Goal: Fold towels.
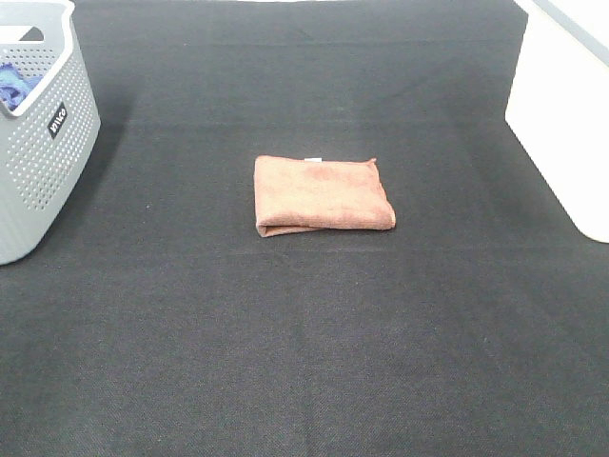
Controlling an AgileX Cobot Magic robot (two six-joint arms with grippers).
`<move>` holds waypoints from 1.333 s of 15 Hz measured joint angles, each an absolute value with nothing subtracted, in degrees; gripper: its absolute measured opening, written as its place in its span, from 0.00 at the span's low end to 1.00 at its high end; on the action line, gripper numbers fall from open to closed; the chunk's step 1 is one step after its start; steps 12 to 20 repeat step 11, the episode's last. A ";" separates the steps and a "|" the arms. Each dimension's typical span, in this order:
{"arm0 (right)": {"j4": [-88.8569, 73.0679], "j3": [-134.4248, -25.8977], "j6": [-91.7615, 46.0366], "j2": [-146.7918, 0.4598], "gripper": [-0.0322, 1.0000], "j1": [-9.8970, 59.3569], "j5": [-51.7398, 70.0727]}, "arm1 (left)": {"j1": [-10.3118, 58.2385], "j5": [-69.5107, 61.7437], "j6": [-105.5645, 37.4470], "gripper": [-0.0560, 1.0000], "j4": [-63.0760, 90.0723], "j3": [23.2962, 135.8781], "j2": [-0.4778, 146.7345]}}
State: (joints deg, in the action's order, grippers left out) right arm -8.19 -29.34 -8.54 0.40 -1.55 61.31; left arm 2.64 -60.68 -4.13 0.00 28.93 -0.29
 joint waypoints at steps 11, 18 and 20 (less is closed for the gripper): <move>-10.43 -29.34 -8.54 0.40 0.77 -0.29 61.31 | 2.64 -60.68 -4.13 0.67 0.00 28.93 -0.29; -10.43 -29.34 -8.54 0.40 0.77 -0.29 61.31 | 2.64 -60.68 -4.13 0.67 0.00 28.93 -0.29; -10.43 -29.34 -8.54 0.40 0.77 -0.29 61.31 | 2.64 -60.68 -4.13 0.67 0.00 28.93 -0.29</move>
